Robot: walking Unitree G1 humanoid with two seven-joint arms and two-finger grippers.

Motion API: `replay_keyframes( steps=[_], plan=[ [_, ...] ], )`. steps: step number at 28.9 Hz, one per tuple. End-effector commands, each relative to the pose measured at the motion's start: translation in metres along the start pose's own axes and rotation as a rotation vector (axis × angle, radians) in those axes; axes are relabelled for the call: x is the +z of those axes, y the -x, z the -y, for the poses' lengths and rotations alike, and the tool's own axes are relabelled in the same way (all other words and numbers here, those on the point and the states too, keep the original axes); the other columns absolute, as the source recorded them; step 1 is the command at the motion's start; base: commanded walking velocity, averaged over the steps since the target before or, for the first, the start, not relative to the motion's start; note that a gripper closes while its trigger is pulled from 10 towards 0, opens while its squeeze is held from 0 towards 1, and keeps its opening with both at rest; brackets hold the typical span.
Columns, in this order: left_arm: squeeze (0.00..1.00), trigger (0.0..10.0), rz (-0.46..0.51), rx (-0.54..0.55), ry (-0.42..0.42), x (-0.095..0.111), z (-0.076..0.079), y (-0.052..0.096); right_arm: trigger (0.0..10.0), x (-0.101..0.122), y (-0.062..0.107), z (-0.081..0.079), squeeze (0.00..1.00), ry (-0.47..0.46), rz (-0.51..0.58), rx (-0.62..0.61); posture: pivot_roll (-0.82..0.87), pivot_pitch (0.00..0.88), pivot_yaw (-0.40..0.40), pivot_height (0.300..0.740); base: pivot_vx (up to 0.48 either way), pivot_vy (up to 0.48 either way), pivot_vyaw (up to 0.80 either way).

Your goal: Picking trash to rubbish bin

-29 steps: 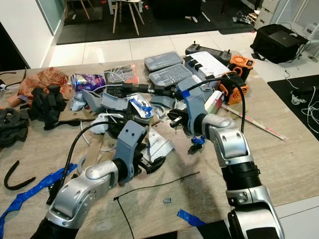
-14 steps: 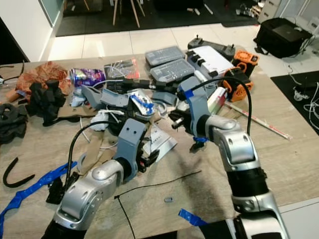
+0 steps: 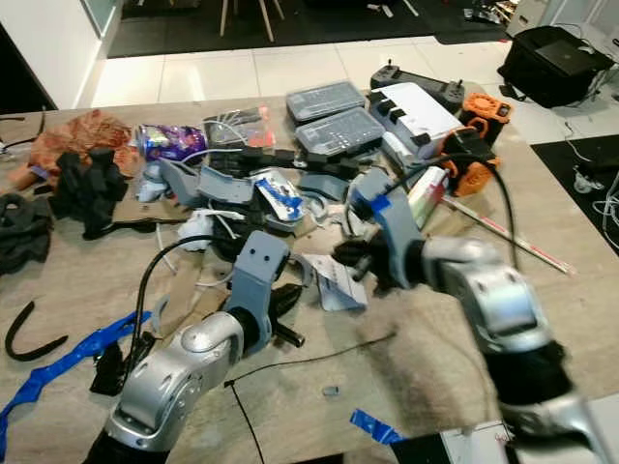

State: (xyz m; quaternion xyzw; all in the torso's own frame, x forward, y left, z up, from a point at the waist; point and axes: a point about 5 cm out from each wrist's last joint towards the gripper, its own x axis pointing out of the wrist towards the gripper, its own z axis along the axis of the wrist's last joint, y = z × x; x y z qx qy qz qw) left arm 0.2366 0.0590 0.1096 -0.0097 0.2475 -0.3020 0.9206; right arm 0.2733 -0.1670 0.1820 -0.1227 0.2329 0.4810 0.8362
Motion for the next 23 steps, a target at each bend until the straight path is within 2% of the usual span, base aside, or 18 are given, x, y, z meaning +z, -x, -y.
replay_keyframes(
  steps=[1, 4, 8, 9, 10, 11, 12, 13, 14, 16, 17, 19, 22, 23],
  plan=[
    [0.0, 10.0, -0.02, 0.001, 0.028, -0.003, -0.007, 0.002, 10.0, 0.007, 0.011, -0.006, 0.0, 0.047, 0.031, 0.051, -0.06, 0.133, -0.014, 0.74, 0.0, 0.0, 0.0],
    [0.0, 10.0, 0.031, -0.009, 0.015, 0.007, -0.017, 0.005, 10.0, 0.012, 0.026, -0.007, 0.0, 0.062, 0.058, 0.091, -0.06, 0.133, -0.016, 0.74, 0.0, 0.0, 0.0],
    [0.0, 10.0, 0.072, -0.034, 0.007, 0.014, -0.019, 0.008, 10.0, 0.011, 0.032, -0.009, 0.0, 0.072, 0.059, 0.119, -0.06, 0.133, -0.017, 0.74, 0.0, 0.0, 0.0],
    [0.0, 10.0, 0.127, -0.071, -0.009, 0.023, -0.02, 0.012, 10.0, 0.009, 0.038, -0.01, 0.0, 0.073, 0.056, 0.145, -0.06, 0.133, -0.018, 0.74, 0.0, 0.0, 0.0],
    [0.0, 10.0, 0.127, -0.071, -0.009, 0.023, -0.02, 0.012, 10.0, 0.009, 0.038, -0.01, 0.0, 0.073, 0.056, 0.145, -0.06, 0.133, -0.018, 0.74, 0.0, 0.0, 0.0],
    [0.29, 10.0, 0.186, -0.102, -0.035, 0.032, -0.021, 0.017, 10.0, 0.008, 0.046, -0.012, 0.0, 0.07, 0.052, 0.168, -0.06, 0.134, -0.021, 0.74, 0.0, 0.0, 0.0],
    [0.29, 10.0, 0.186, -0.102, -0.035, 0.032, -0.021, 0.017, 10.0, 0.008, 0.046, -0.012, 0.0, 0.07, 0.052, 0.168, -0.06, 0.134, -0.021, 0.74, 0.0, 0.0, 0.0],
    [1.0, 10.0, 0.242, -0.129, -0.079, 0.04, -0.023, 0.022, 10.0, 0.006, 0.053, -0.012, 0.0, 0.065, 0.05, 0.182, -0.07, 0.133, -0.024, 0.74, 0.0, 0.0, 0.0],
    [1.0, 10.0, 0.242, -0.129, -0.079, 0.04, -0.023, 0.022, 10.0, 0.006, 0.053, -0.012, 0.0, 0.065, 0.05, 0.182, -0.07, 0.133, -0.024, 0.74, 0.0, 0.0, 0.0],
    [1.0, 10.0, 0.346, -0.162, -0.165, 0.058, -0.029, 0.037, 10.0, -0.002, 0.066, -0.016, 0.0, 0.049, 0.02, 0.215, -0.08, 0.139, -0.029, 0.74, 0.0, 0.0, 0.0],
    [1.0, 10.0, 0.346, -0.162, -0.165, 0.058, -0.029, 0.037, 10.0, -0.002, 0.066, -0.016, 0.0, 0.049, 0.02, 0.215, -0.08, 0.139, -0.029, 0.74, 0.0, 0.0, 0.0],
    [1.0, 10.0, 0.372, -0.198, -0.283, 0.068, -0.033, 0.047, 10.0, -0.01, 0.07, -0.021, 0.0, 0.034, -0.021, 0.233, -0.09, 0.146, -0.026, 0.74, 0.0, 0.0, 0.0],
    [1.0, 10.0, 0.375, -0.224, -0.325, 0.069, -0.033, 0.05, 10.0, -0.012, 0.07, -0.022, 0.0, 0.028, -0.029, 0.236, -0.09, 0.148, -0.026, 0.74, 0.0, 0.0, 0.0],
    [1.0, 10.0, 0.38, -0.268, -0.383, 0.071, -0.03, 0.054, 10.0, -0.014, 0.07, -0.023, 0.0, 0.02, -0.037, 0.243, -0.09, 0.152, -0.026, 0.74, 0.0, 0.0, 0.0]
  ],
)
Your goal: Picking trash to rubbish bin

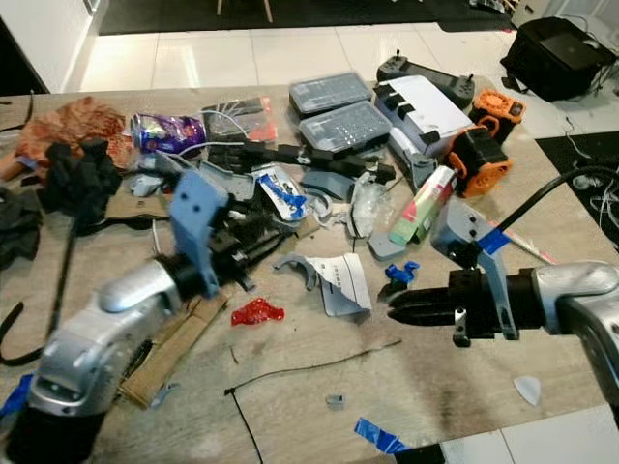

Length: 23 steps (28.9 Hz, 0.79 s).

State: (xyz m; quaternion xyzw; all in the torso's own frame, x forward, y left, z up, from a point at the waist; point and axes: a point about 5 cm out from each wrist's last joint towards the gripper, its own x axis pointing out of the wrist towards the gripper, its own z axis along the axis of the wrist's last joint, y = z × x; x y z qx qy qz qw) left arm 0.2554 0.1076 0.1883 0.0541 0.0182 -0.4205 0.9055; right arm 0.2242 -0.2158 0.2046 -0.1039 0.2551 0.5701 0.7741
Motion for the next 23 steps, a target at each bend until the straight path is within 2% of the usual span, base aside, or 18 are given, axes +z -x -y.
replay_keyframes(
  steps=[1, 2, 3, 4, 5, 7, 11, 14, 15, 16, 17, 23],
  plan=[
    [1.0, 10.0, 0.007, -0.075, -0.052, 0.003, 0.007, 0.003, 10.0, 0.0, 0.0, -0.006, 0.0, 0.014, -0.012, 0.02, -0.09, 0.152, -0.026, 0.74, 0.0, 0.0, 0.0],
    [1.0, 10.0, 0.026, -0.138, -0.123, 0.008, 0.013, 0.003, 10.0, -0.003, -0.002, -0.009, 0.0, 0.0, -0.013, 0.041, -0.09, 0.156, -0.03, 0.74, 0.0, 0.0, 0.0],
    [1.0, 10.0, 0.026, -0.138, -0.123, 0.008, 0.013, 0.003, 10.0, -0.003, -0.002, -0.009, 0.0, 0.0, -0.013, 0.041, -0.09, 0.156, -0.03, 0.74, 0.0, 0.0, 0.0],
    [1.0, 10.0, 0.032, -0.184, -0.229, 0.01, 0.019, 0.002, 10.0, -0.005, -0.005, -0.012, 0.0, -0.014, -0.015, 0.058, -0.09, 0.157, -0.03, 0.74, 0.0, 0.0, 0.0],
    [1.0, 10.0, 0.032, -0.184, -0.229, 0.01, 0.019, 0.002, 10.0, -0.005, -0.005, -0.012, 0.0, -0.014, -0.015, 0.058, -0.09, 0.157, -0.03, 0.74, 0.0, 0.0, 0.0],
    [1.0, 10.0, 0.035, -0.261, -0.406, 0.008, 0.031, -0.002, 10.0, -0.012, -0.005, -0.012, 0.0, -0.043, -0.029, 0.049, -0.09, 0.159, -0.025, 0.74, 0.0, 0.0, 0.0],
    [1.0, 10.0, 0.044, -0.309, -0.615, -0.001, 0.037, -0.005, 10.0, -0.017, 0.002, -0.005, 0.0, -0.066, -0.049, -0.017, -0.1, 0.175, -0.024, 0.74, 0.0, 0.0, 0.0],
    [1.0, 10.0, 0.036, -0.306, -0.659, -0.004, 0.036, -0.006, 10.0, -0.018, 0.003, -0.003, 0.0, -0.071, -0.047, -0.028, -0.1, 0.18, -0.026, 0.74, 0.0, 0.0, 0.0],
    [0.0, 10.0, 0.034, -0.296, -0.71, -0.009, 0.035, -0.008, 10.0, -0.019, 0.003, -0.002, 0.0, -0.074, -0.052, -0.036, -0.09, 0.191, -0.03, 0.74, 0.0, 0.0, 0.0],
    [0.0, 10.0, 0.034, -0.296, -0.71, -0.009, 0.035, -0.008, 10.0, -0.019, 0.003, -0.002, 0.0, -0.074, -0.052, -0.036, -0.09, 0.191, -0.03, 0.74, 0.0, 0.0, 0.0],
    [0.0, 10.0, 0.034, -0.287, -0.765, -0.021, 0.04, -0.012, 10.0, -0.02, 0.002, -0.004, 0.0, -0.068, -0.057, -0.032, -0.1, 0.158, -0.018, 0.74, 0.0, 0.0, 0.0],
    [0.0, 10.0, 0.083, -0.274, -0.811, -0.025, 0.049, -0.019, 10.0, -0.018, 0.001, -0.003, 0.0, -0.053, -0.064, -0.035, -0.09, 0.17, -0.019, 0.74, 0.0, 0.0, 0.0]
  ],
)
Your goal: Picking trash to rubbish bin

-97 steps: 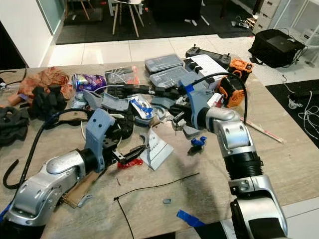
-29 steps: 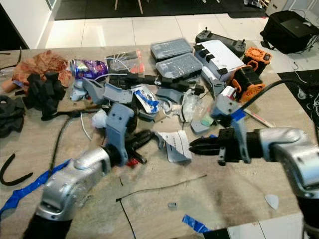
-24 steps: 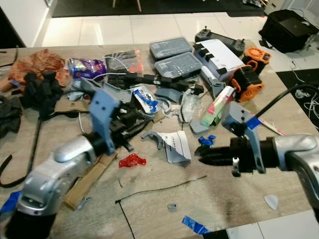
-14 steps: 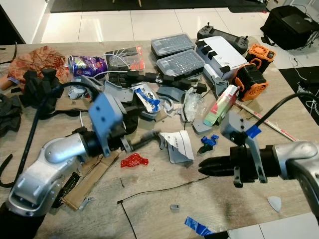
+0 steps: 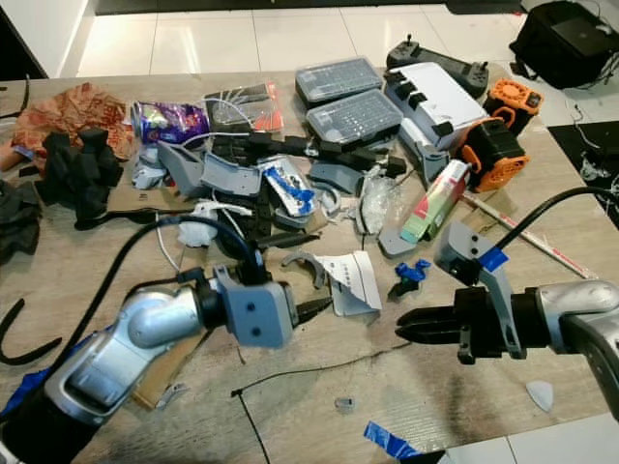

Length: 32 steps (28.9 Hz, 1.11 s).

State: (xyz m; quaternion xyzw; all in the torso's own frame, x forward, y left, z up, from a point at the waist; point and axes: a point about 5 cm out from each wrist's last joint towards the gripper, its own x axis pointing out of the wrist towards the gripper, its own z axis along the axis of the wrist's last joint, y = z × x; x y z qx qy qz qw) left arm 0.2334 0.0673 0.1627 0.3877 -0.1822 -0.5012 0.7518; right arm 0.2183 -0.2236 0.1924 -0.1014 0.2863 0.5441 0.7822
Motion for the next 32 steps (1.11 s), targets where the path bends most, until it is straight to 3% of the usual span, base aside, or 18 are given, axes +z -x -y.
replay_keyframes(
  steps=[1, 9, 20, 24, 32],
  plan=[
    [0.0, 10.0, 0.025, 0.01, -0.035, 0.003, 0.008, -0.009, 10.0, 0.001, -0.001, 0.0, 0.0, 0.012, -0.019, 0.003, -0.1, 0.175, -0.015, 0.74, 0.0, 0.0, 0.0],
    [0.0, 10.0, 0.089, 0.106, -0.142, 0.005, 0.011, -0.02, 10.0, 0.008, -0.001, 0.004, 0.0, 0.031, -0.01, -0.016, -0.1, 0.185, -0.011, 0.74, 0.0, 0.0, 0.0],
    [0.0, 10.0, 0.099, 0.037, -0.181, -0.001, 0.036, -0.032, 10.0, 0.014, -0.005, 0.004, 0.0, 0.045, -0.012, -0.015, -0.1, 0.187, -0.016, 0.74, 0.0, 0.0, 0.0],
    [0.0, 10.0, 0.085, 0.007, -0.199, -0.008, 0.043, -0.035, 10.0, 0.009, 0.0, 0.003, 0.0, 0.042, -0.063, -0.025, -0.1, 0.188, -0.02, 0.74, 0.0, 0.0, 0.0],
    [0.0, 10.0, 0.044, 0.03, -0.278, -0.018, 0.042, -0.039, 10.0, 0.002, 0.014, 0.005, 0.0, 0.033, -0.117, -0.099, -0.12, 0.191, -0.013, 0.74, 0.0, 0.0, 0.0]
  ],
)
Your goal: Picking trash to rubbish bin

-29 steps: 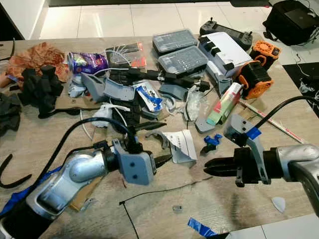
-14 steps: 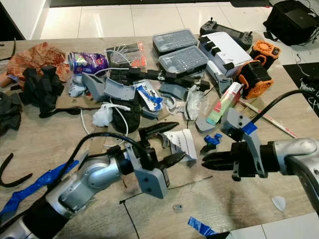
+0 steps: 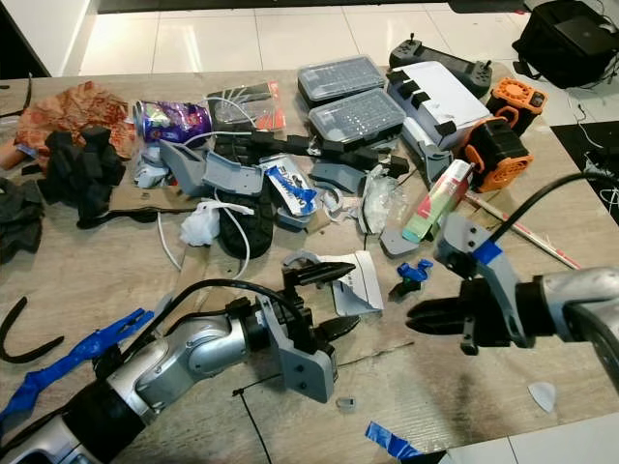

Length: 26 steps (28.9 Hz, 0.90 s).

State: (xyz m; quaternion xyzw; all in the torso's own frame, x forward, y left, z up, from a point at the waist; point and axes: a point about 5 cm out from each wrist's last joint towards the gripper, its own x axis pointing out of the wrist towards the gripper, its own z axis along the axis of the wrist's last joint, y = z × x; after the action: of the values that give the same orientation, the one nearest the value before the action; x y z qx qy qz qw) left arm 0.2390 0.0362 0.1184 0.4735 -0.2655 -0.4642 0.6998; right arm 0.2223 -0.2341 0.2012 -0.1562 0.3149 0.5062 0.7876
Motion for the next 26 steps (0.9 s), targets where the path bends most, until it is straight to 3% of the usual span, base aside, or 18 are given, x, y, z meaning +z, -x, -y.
replay_keyframes(
  steps=[1, 14, 26],
  plan=[
    [0.0, 10.0, 0.01, 0.001, -0.022, 0.002, 0.004, -0.004, 10.0, -0.001, 0.002, -0.001, 0.0, 0.002, -0.008, -0.009, -0.12, 0.191, -0.012, 0.74, 0.0, 0.0, 0.0],
    [0.0, 10.0, -0.04, 0.089, -0.138, -0.007, -0.004, -0.015, 10.0, -0.001, 0.002, -0.006, 0.0, 0.001, 0.003, -0.012, -0.13, 0.194, -0.01, 0.74, 0.0, 0.0, 0.0],
    [0.0, 10.0, -0.038, 0.145, -0.172, -0.004, -0.005, -0.032, 10.0, 0.003, -0.002, -0.007, 0.0, 0.008, 0.026, -0.016, -0.13, 0.191, -0.008, 0.74, 0.0, 0.0, 0.0]
  ],
)
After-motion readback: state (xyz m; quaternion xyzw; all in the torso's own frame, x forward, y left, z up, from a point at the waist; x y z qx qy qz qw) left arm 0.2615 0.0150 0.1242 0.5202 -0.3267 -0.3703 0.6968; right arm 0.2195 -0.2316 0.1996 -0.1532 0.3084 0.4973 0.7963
